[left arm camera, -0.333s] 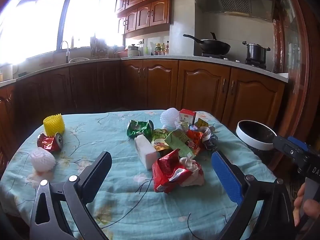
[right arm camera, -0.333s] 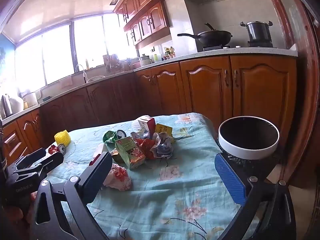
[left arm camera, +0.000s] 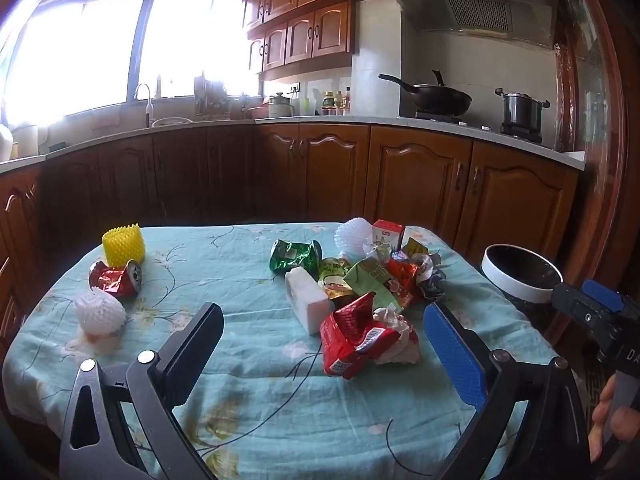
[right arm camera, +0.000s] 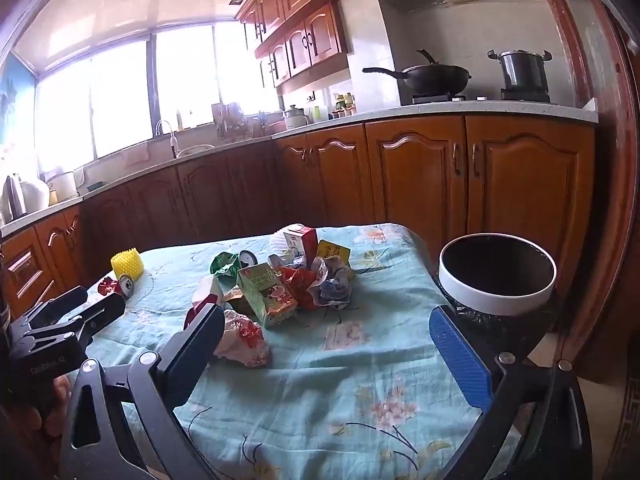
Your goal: Collect trash
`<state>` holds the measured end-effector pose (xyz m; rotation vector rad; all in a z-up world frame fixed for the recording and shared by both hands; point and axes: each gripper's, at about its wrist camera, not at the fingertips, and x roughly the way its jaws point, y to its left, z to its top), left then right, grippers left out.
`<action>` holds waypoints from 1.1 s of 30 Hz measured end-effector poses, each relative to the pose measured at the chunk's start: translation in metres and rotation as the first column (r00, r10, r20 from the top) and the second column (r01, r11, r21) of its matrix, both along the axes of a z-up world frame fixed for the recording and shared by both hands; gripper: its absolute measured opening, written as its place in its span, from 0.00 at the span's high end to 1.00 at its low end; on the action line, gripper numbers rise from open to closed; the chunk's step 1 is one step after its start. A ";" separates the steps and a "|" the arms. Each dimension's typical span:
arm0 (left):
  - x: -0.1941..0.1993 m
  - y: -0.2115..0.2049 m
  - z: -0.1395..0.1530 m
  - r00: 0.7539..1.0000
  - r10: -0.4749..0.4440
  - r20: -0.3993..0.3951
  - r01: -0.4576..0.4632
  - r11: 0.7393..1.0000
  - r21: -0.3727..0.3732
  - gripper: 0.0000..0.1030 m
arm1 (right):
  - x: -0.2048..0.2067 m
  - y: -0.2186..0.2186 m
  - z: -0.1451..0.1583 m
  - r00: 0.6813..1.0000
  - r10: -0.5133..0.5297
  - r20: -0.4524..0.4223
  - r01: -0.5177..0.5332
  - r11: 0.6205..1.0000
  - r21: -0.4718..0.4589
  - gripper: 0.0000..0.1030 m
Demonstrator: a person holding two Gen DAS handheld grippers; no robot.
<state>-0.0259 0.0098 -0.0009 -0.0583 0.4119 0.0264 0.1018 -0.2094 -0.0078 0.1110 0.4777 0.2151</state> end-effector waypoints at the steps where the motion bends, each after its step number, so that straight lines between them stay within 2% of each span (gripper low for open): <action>1: -0.001 0.000 0.000 1.000 0.002 0.002 -0.002 1.000 0.004 0.02 | -0.001 0.001 0.000 1.000 0.000 -0.002 0.000 1.000 -0.002 0.00; 8: -0.005 -0.006 -0.004 1.000 -0.001 0.010 0.000 1.000 0.029 0.02 | -0.002 0.008 -0.006 1.000 0.012 -0.020 -0.012 1.000 -0.013 0.00; 30: 0.006 0.006 0.000 1.000 0.003 -0.001 -0.003 1.000 0.012 0.02 | 0.002 0.012 -0.011 0.999 0.028 -0.034 -0.028 1.000 -0.011 0.00; 33: -0.001 -0.003 -0.001 1.000 0.007 0.006 -0.007 1.000 0.013 0.02 | 0.002 0.012 -0.011 0.999 0.029 -0.032 -0.029 1.000 -0.009 0.00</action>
